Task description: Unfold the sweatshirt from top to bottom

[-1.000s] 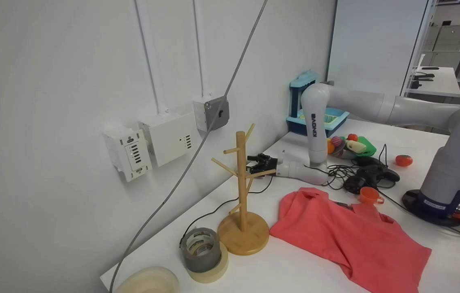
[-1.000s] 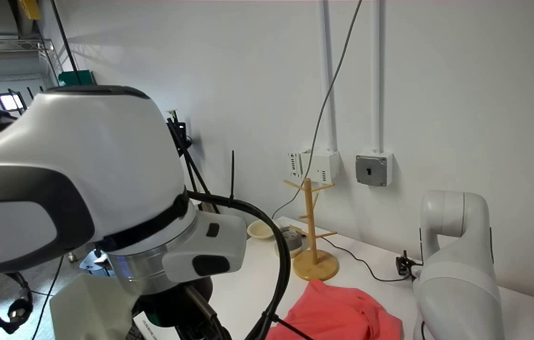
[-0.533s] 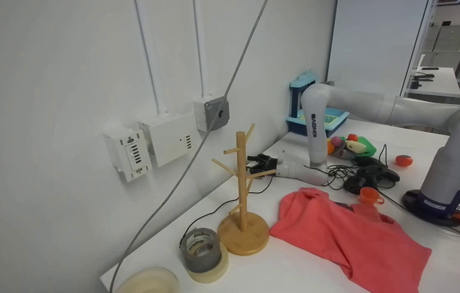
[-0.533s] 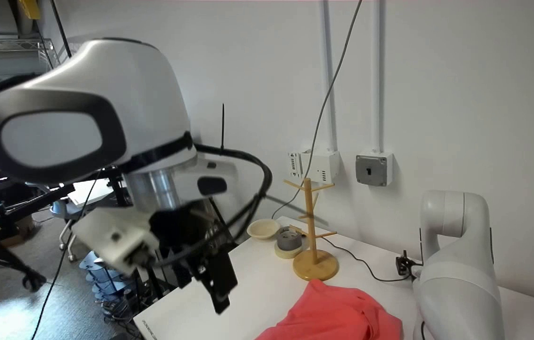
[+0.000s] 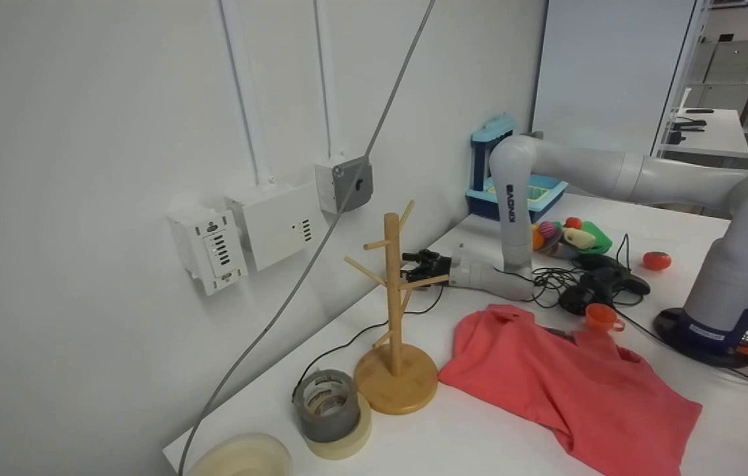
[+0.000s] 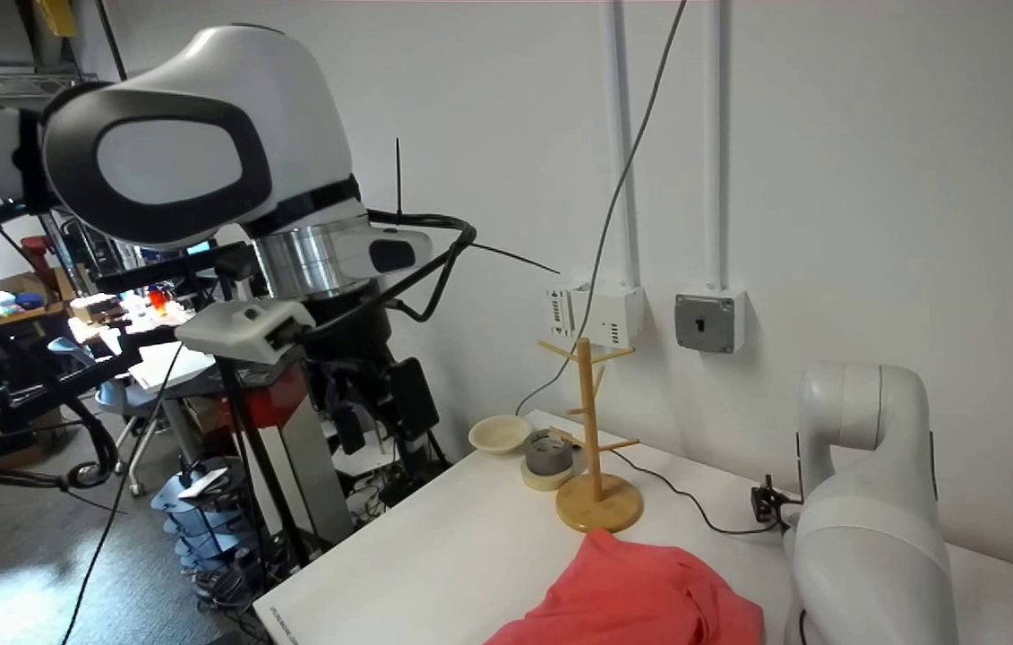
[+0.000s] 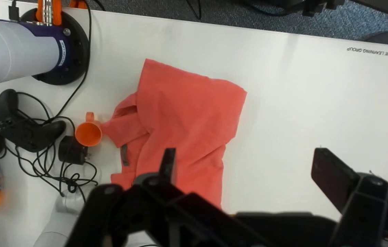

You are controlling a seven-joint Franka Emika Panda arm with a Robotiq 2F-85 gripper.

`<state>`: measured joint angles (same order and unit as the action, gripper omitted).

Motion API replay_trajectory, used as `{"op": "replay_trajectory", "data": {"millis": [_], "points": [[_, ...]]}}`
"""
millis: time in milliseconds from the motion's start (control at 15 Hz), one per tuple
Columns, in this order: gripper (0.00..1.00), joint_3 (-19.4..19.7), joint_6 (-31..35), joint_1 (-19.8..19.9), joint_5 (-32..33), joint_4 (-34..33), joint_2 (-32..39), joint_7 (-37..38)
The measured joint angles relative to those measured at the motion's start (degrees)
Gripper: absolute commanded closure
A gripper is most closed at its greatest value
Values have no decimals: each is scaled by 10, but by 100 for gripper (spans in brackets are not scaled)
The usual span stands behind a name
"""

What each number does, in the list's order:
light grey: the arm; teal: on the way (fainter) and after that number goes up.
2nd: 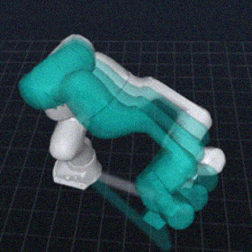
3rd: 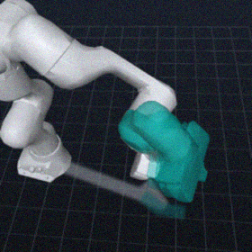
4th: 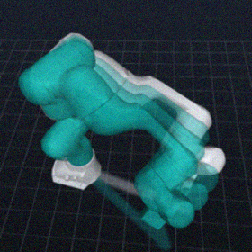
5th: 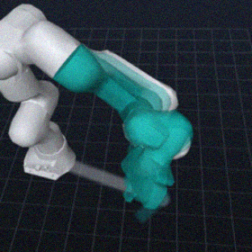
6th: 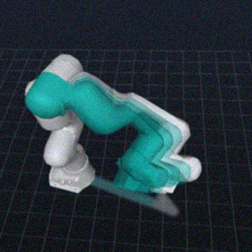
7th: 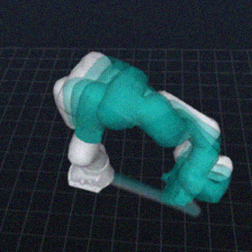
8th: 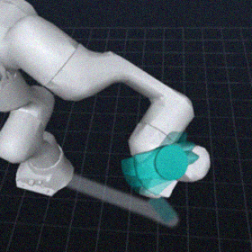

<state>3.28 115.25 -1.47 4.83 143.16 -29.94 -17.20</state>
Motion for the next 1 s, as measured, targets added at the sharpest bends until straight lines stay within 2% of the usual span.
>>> {"op": "replay_trajectory", "data": {"millis": [400,800,1000], "points": [[0,2,8,3,0,3,14,16],[0,29,95,33,0,33,114,48],[0,28,99,36,0,32,132,48]]}}
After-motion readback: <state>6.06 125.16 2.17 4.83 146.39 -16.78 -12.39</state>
